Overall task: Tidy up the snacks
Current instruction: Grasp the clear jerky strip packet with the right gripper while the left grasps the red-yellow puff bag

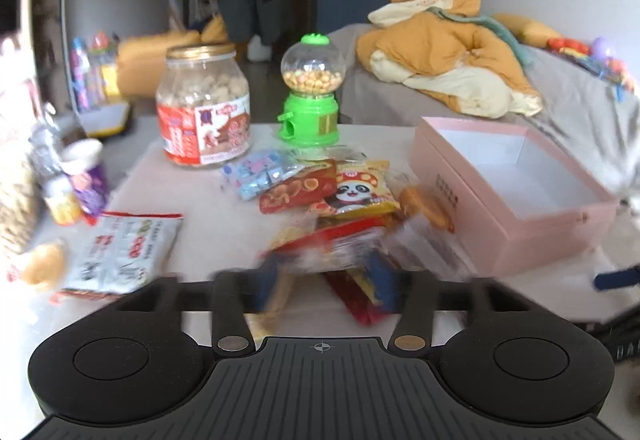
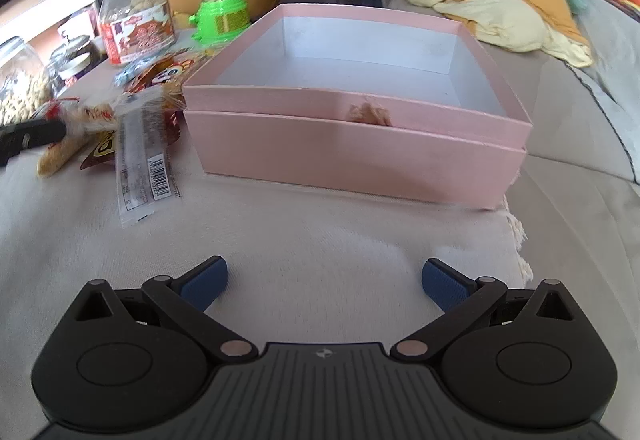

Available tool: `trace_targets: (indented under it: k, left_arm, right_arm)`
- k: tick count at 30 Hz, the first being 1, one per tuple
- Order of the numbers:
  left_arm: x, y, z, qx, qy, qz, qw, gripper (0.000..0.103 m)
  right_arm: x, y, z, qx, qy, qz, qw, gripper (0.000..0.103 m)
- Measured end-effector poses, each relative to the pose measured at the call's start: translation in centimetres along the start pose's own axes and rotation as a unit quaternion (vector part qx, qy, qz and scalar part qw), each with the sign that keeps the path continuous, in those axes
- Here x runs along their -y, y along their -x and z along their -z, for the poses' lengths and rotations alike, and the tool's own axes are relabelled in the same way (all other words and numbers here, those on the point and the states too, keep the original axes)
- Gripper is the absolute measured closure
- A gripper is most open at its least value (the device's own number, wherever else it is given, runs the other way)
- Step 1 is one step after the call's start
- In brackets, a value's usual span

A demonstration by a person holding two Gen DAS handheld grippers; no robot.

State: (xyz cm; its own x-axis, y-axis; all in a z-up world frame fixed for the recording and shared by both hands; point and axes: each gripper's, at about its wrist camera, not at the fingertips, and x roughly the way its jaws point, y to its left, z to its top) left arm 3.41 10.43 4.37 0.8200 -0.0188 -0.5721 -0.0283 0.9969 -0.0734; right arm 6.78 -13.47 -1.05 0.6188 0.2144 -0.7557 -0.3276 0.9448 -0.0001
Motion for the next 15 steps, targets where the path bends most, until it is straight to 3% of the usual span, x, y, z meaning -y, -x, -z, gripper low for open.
trace_targets:
  k: [3,7,11,15]
  left_arm:
    - [-1.1,-1.4,-1.1,-0.015,0.024,0.011,0.9995,0.036]
    - [-1.3,0.0,-0.9,-0.002,0.041,0.073,0.9964,0.041]
    - [-1.0,1.5,-0.4,0.0,0.025,0.067,0.9974,0.041]
    - [-2.9,3.6,-0.7,0.033,0.07,0.089,0.9931,0.041]
  right_arm:
    - [-0.4,0.0,-0.5,0.012,0.027,-0.022,0.999,0.001]
    - [-1.0,0.2,-2.2,0.062,0.041,-0.026,0.997,0.002]
    - [-1.8,-1.6,-4.6,0.061,0.038,-0.045,0.996,0.002]
    - [-2.8,-3.2,-6.0,0.047,0.013,-0.096,0.994,0.002]
